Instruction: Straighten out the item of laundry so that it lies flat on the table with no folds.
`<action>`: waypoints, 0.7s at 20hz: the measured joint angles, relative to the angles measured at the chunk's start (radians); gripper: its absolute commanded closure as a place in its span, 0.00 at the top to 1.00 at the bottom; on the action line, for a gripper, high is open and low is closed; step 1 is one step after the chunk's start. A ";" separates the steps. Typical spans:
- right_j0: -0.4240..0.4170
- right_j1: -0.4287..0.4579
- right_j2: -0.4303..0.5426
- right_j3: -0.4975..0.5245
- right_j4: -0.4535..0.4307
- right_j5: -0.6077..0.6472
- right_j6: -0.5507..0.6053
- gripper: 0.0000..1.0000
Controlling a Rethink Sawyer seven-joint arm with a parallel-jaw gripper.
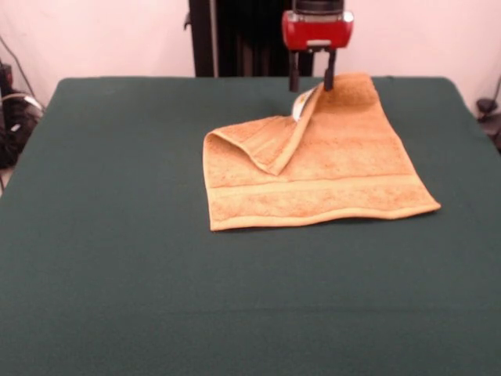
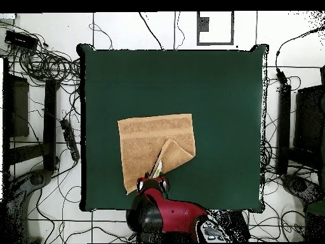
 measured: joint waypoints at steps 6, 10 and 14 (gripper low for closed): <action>0.020 0.039 0.003 -0.019 0.006 -0.004 0.000 1.00; 0.051 0.047 0.004 -0.038 0.041 0.006 0.000 1.00; 0.089 0.035 0.004 -0.060 0.086 0.065 0.000 1.00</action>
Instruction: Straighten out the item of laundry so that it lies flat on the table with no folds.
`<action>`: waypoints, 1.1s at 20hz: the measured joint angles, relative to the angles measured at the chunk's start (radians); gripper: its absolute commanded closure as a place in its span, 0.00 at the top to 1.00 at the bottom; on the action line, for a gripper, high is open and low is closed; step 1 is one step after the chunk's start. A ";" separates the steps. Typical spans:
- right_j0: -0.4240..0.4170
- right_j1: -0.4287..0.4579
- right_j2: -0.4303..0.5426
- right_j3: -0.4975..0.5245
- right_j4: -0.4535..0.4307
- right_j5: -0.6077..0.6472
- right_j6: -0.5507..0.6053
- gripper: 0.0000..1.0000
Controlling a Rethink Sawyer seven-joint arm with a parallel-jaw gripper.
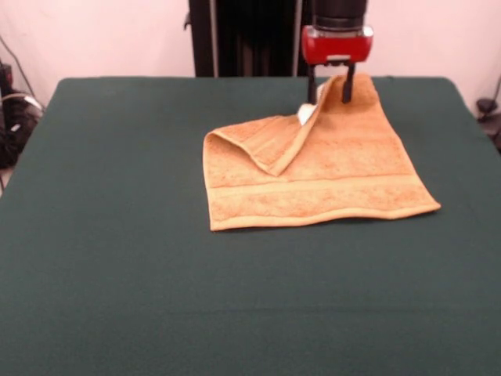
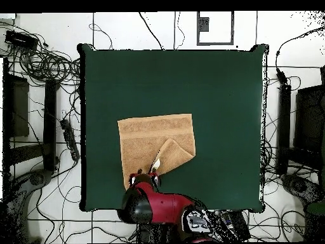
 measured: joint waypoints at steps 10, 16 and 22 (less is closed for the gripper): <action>0.088 -0.100 -0.004 -0.094 0.066 0.322 0.000 1.00; 0.108 -0.140 -0.005 -0.151 0.068 0.407 0.000 1.00; 0.106 -0.153 -0.005 -0.199 0.067 0.418 0.000 1.00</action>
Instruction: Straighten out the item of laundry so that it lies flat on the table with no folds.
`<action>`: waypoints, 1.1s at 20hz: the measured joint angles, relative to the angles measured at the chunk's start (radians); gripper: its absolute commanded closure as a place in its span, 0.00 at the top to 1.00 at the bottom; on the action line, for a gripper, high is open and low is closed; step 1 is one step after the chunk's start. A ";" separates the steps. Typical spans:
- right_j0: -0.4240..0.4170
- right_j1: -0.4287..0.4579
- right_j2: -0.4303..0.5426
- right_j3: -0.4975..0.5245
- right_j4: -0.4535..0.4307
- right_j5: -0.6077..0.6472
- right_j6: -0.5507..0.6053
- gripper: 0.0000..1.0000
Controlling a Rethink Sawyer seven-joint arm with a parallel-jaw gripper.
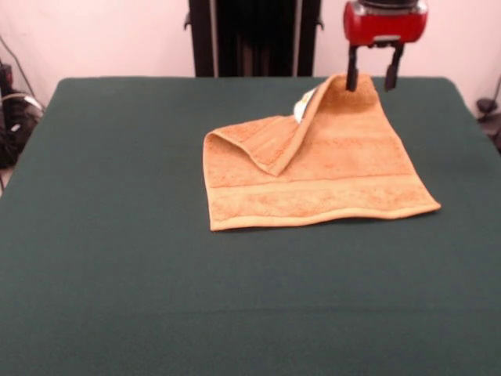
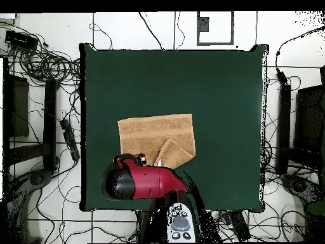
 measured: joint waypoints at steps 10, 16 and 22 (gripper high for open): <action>-0.024 0.050 0.001 -0.017 0.000 -0.018 0.000 1.00; -0.058 0.100 0.002 -0.018 0.000 -0.058 0.000 1.00; -0.080 0.146 0.005 -0.019 0.001 -0.100 0.000 1.00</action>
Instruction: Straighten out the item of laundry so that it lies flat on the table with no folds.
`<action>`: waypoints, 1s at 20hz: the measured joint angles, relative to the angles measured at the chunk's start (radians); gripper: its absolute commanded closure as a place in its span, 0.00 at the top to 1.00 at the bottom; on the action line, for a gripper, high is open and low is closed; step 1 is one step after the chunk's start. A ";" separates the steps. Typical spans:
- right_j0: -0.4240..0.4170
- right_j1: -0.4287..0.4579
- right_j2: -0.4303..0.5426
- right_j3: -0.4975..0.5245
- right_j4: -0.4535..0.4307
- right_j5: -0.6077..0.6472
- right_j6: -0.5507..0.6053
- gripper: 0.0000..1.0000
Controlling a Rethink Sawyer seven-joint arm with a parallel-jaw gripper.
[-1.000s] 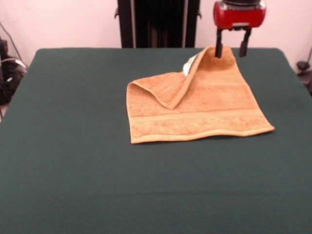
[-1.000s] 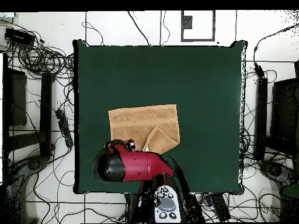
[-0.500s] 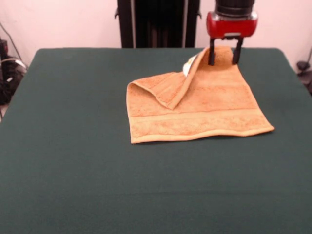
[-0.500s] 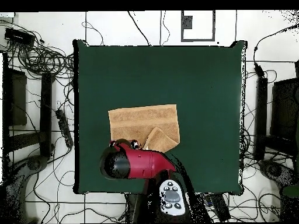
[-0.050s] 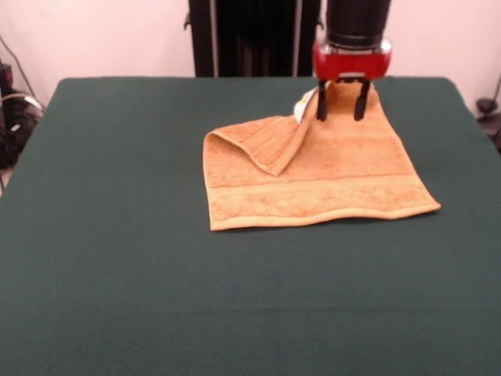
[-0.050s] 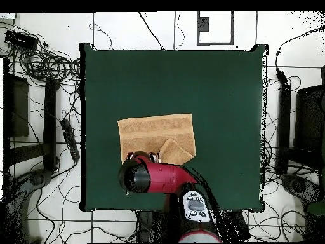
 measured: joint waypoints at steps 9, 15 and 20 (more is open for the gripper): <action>-0.013 0.058 0.005 0.000 -0.010 -0.019 0.000 1.00; -0.015 0.087 0.007 -0.001 -0.021 -0.019 0.000 1.00; -0.018 0.105 0.007 -0.001 -0.031 -0.025 0.000 1.00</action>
